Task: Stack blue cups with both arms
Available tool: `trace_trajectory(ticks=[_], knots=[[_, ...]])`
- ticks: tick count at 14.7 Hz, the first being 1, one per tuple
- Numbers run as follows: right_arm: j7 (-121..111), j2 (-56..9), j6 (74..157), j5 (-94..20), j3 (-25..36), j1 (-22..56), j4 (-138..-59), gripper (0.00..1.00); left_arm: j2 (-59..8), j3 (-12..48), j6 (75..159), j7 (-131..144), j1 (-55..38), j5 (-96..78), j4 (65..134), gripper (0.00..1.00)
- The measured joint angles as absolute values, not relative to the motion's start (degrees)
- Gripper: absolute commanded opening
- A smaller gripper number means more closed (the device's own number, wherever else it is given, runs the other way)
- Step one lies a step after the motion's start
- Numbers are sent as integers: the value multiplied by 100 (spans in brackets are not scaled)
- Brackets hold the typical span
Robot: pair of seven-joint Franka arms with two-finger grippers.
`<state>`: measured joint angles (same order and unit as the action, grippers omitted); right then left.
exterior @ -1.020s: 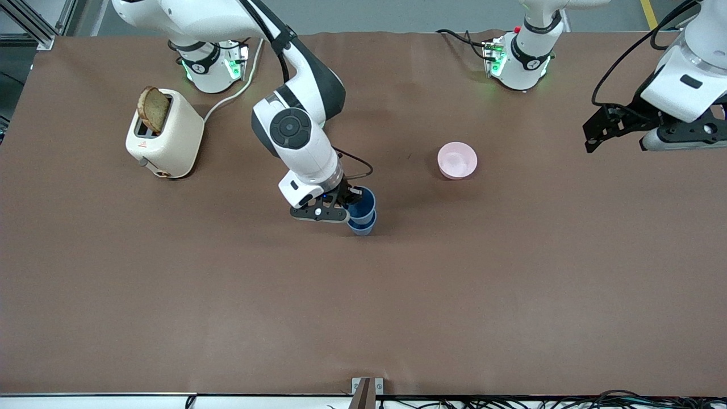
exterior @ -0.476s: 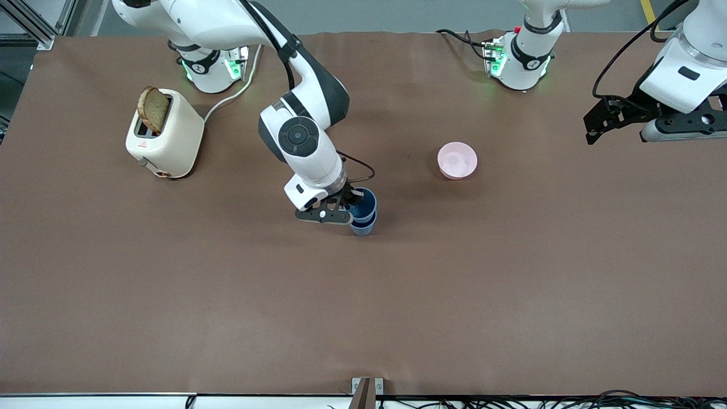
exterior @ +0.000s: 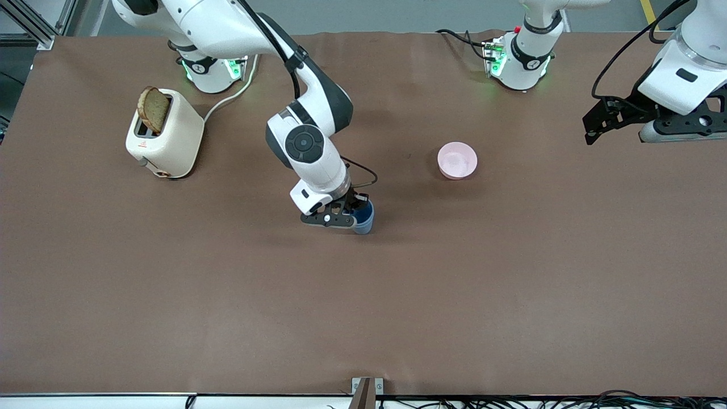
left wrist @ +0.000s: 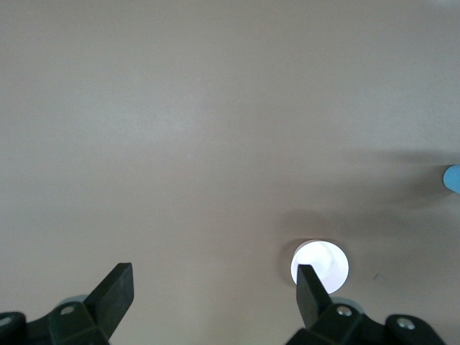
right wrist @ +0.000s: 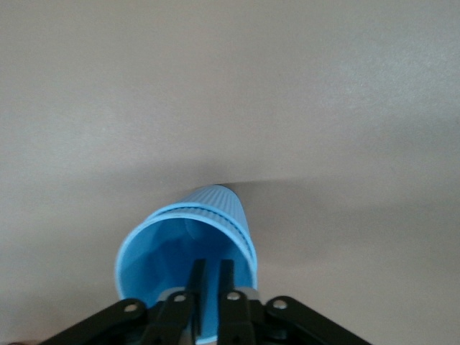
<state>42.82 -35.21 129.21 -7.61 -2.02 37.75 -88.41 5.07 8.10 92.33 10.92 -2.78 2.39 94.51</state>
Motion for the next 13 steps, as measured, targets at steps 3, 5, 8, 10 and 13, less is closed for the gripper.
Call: trace_trajectory(ticks=[3, 5, 8, 10, 13], knots=[[4282, -3498, 12851, -761, -145, 3772, -8828, 93, 507, 810, 9230, 1092, -278, 239, 9454, 100], [4287, -3370, 12756, -761, -81, 3740, -8776, 100, 507, 810, 9221, 1092, -278, 239, 9457, 100], [4288, -3016, 12454, -761, -35, 3550, -8747, 100, 507, 810, 9209, 1092, -278, 239, 9458, 100], [4288, -2854, 12367, -760, -19, 3459, -8747, 100, 507, 810, 9207, 1092, -278, 239, 9459, 100], [4223, -2454, 11877, -696, 27, 2962, -8730, 100, 507, 811, 9206, 1091, -279, 239, 9461, 100]])
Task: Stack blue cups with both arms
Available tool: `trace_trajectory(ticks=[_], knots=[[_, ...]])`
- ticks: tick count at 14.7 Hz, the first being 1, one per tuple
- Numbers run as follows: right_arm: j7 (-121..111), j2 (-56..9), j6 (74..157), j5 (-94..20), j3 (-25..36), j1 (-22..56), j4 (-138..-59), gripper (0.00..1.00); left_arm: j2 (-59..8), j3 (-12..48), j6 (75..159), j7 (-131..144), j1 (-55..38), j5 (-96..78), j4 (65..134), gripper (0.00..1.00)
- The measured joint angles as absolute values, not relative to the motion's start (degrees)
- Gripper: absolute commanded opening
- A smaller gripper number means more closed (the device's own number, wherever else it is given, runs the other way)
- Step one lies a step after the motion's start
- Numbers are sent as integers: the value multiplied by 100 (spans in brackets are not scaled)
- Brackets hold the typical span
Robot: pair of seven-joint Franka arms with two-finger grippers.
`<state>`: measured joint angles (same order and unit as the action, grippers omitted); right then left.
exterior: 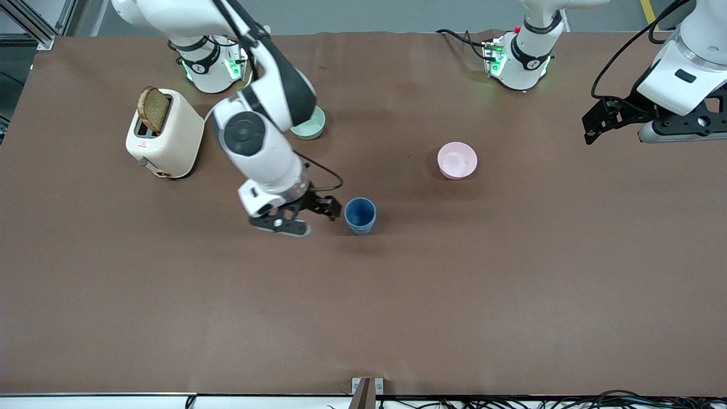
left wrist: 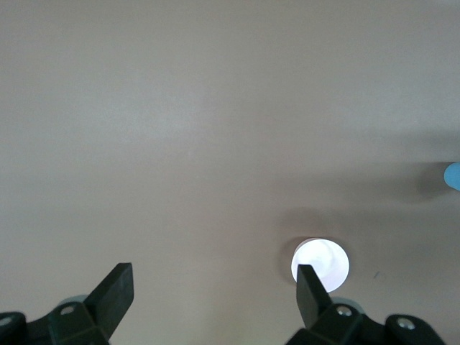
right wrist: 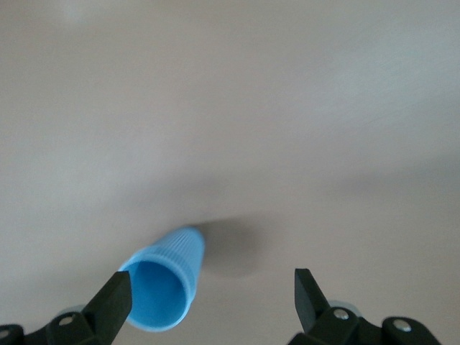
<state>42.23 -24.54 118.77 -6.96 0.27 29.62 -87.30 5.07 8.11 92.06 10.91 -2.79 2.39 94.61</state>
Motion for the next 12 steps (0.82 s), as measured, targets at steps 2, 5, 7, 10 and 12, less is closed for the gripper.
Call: trace_trajectory(ticks=[2, 5, 7, 10, 12], knots=[[3719, -1930, 11423, -453, 60, 2212, -8776, 100, 507, 812, 9205, 1091, -280, 239, 9462, 100], [2598, -1409, 11017, -203, 76, 1245, -8839, 100, 507, 814, 9205, 1091, -285, 239, 9461, 100], [1868, -1140, 10754, -199, 84, 620, -8844, 100, 507, 814, 9205, 1090, -286, 239, 9460, 100], [999, -703, 10232, -193, 84, -71, -8821, 100, 508, 814, 9206, 1090, -286, 239, 9456, 100], [520, -358, 9683, -193, 83, -380, -8771, 100, 510, 814, 9206, 1090, -286, 239, 9446, 100]])
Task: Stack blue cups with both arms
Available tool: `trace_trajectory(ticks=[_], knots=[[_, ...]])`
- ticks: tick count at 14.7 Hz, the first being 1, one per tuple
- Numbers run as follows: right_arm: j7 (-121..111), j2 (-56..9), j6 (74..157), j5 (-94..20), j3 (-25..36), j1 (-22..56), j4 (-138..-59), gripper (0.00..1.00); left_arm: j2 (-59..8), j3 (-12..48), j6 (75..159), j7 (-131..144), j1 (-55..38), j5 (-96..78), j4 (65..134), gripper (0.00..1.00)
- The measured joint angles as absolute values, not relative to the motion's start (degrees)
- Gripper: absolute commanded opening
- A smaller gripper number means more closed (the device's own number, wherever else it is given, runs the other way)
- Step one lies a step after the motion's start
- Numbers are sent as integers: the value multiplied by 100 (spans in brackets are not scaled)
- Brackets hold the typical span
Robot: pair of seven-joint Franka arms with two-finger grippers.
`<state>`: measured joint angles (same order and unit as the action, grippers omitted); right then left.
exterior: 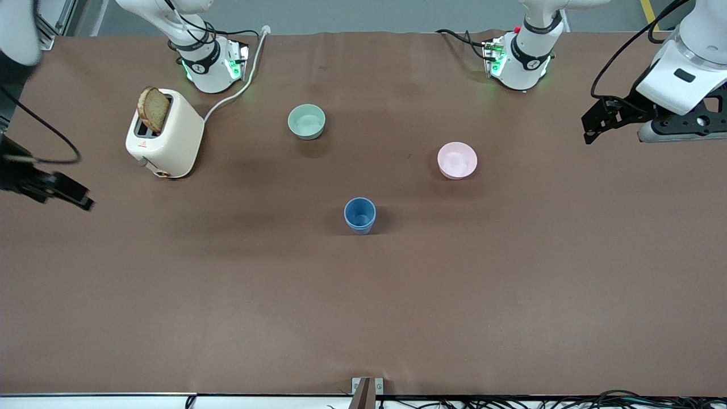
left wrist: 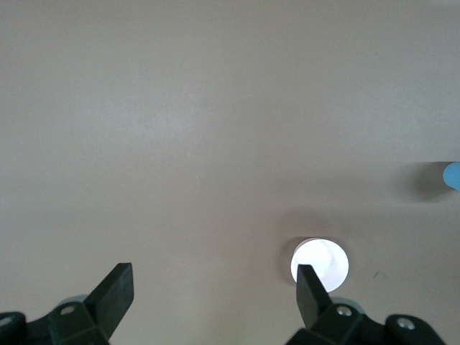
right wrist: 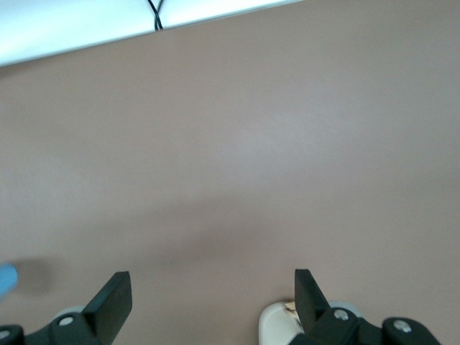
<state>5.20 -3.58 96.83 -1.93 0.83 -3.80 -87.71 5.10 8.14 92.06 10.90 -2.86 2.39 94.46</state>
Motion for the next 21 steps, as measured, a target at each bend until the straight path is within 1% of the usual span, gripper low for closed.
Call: trace_trajectory(ticks=[4, 6, 8, 10, 13, 17, 21], knots=[[326, 456, 8506, -183, 57, -520, -8719, 100, 514, 814, 9206, 1089, -287, 239, 9412, 100], [324, 813, 8143, -159, -5, -445, -8729, 100, 514, 815, 9206, 1086, -292, 239, 9398, 100], [324, 962, 8022, -112, -38, -350, -8740, 100, 514, 815, 9206, 1069, -301, 239, 9376, 100], [325, 899, 8046, -100, 4, -282, -8640, 100, 513, 818, 9189, 1052, -306, 239, 9367, 100], [323, 613, 8060, -101, 128, -231, -8459, 100, 513, 827, 9036, 856, -311, 239, 9362, 100], [326, 289, 8109, -100, 141, -150, -8429, 100, 513, 822, 8938, 501, -294, 237, 9333, 100], [328, 207, 8199, -97, 142, -74, -8427, 100, 485, 815, 8821, 448, -292, 226, 9329, 100]])
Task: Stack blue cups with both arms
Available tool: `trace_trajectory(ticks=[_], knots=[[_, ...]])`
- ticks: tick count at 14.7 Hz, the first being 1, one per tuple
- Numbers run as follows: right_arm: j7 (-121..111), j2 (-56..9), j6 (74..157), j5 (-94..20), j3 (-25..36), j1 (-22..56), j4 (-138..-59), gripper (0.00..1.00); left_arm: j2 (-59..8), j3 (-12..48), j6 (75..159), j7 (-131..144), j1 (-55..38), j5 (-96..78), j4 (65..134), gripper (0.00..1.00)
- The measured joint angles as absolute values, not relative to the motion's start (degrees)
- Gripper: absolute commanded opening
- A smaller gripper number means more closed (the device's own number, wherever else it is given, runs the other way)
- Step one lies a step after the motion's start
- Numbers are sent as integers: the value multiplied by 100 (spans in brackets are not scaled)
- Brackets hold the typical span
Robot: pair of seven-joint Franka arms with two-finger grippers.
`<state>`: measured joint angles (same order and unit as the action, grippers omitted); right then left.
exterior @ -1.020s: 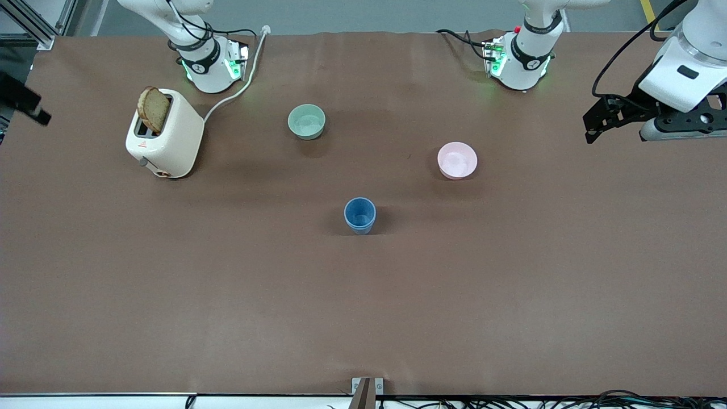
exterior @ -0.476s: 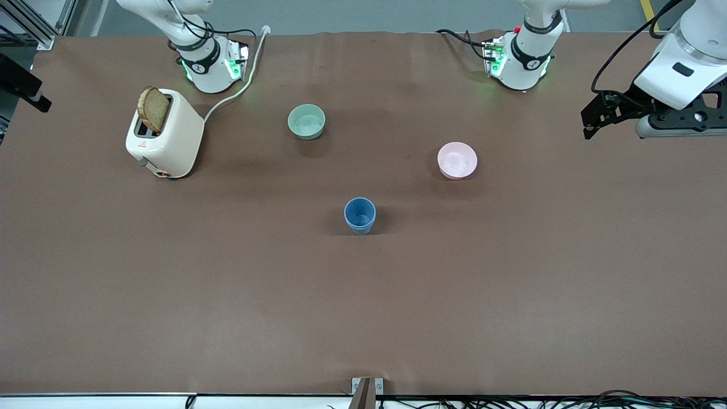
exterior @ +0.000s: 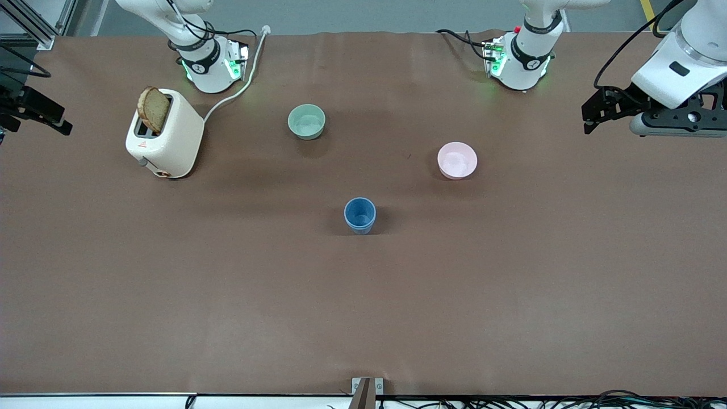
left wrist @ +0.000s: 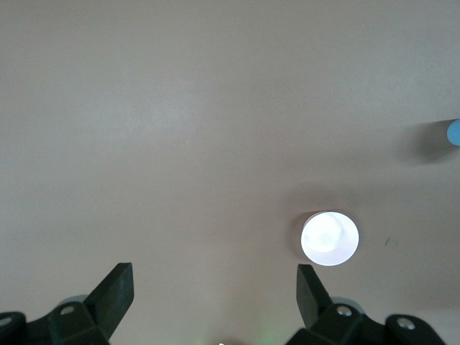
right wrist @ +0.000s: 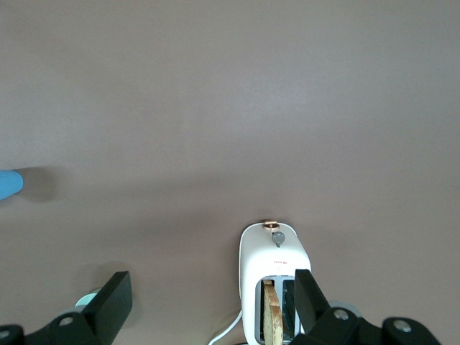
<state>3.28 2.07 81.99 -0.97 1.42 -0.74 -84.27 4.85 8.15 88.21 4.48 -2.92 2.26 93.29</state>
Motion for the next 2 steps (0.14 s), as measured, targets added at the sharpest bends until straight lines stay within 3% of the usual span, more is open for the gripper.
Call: trace_trajectory(ticks=[2], knots=[[328, 207, 8325, -97, 151, -71, -8427, 100, 480, 813, 8818, 448, -291, 226, 9321, 100]])
